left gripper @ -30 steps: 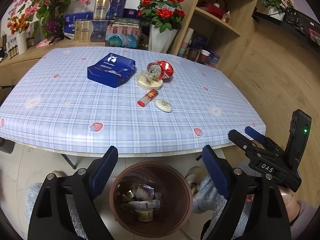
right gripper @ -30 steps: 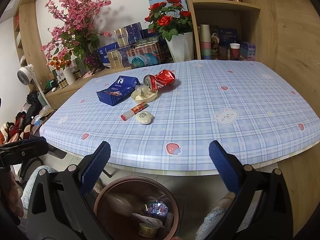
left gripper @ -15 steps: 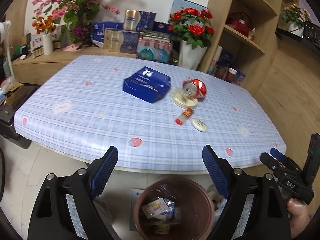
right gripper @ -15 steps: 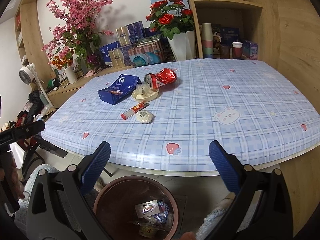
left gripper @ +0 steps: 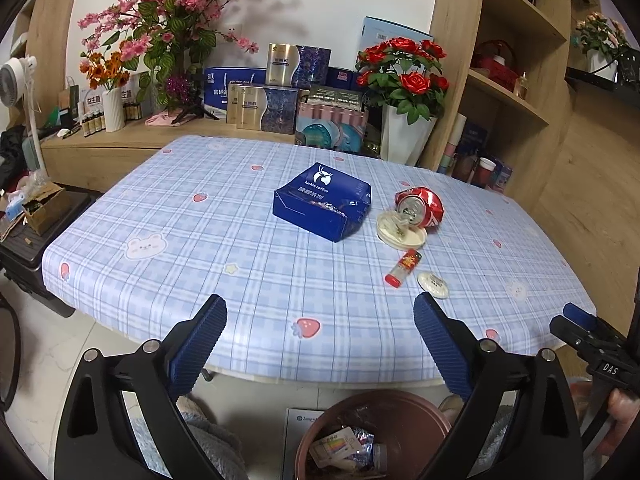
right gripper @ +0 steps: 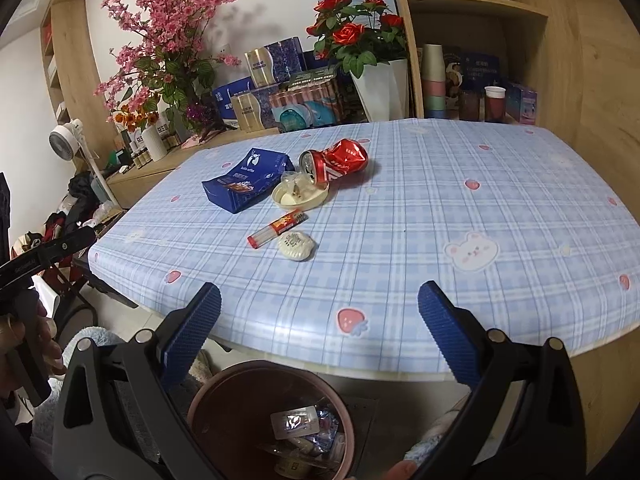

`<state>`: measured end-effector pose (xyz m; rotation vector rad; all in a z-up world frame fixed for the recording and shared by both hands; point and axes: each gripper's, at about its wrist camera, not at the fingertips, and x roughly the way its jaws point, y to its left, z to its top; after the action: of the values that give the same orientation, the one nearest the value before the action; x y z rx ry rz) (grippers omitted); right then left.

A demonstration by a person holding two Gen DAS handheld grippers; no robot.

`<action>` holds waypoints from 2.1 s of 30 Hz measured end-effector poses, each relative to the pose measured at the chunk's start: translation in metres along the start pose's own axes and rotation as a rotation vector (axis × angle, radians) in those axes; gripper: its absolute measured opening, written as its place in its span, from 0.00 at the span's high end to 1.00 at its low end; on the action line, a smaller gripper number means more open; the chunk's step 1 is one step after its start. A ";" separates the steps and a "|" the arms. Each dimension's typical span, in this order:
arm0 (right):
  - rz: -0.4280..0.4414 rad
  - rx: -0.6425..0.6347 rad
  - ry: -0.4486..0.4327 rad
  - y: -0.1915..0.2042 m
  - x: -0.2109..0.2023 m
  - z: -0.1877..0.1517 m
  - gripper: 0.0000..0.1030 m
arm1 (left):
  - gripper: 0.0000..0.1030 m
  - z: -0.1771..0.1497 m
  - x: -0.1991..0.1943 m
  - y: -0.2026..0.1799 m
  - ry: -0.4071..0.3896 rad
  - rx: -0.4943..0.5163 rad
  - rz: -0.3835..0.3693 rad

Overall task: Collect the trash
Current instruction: 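Move both tools toward the red lighter and white round packet on the table, then grasp the white round packet with the right tool while the left tool grasps the red lighter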

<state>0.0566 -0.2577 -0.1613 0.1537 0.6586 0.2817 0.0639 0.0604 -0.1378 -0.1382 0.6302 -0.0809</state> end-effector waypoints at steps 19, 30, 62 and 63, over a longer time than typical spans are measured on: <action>-0.068 -0.096 0.140 -0.016 0.067 0.028 0.06 | 0.10 0.014 0.053 -0.009 0.017 0.075 -0.028; 0.083 -0.274 0.235 0.022 0.150 0.058 0.08 | 0.10 0.027 0.088 -0.003 0.036 0.071 -0.026; 0.100 -0.167 0.230 0.000 0.159 0.050 0.61 | 0.11 0.026 0.153 -0.052 0.207 0.200 -0.237; 0.097 -0.153 0.224 -0.003 0.157 0.050 0.61 | 0.12 0.028 0.159 -0.060 0.217 0.227 -0.255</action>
<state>0.2069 -0.2157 -0.2139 0.0067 0.8497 0.4457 0.2065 -0.0143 -0.1993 0.0113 0.8128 -0.4161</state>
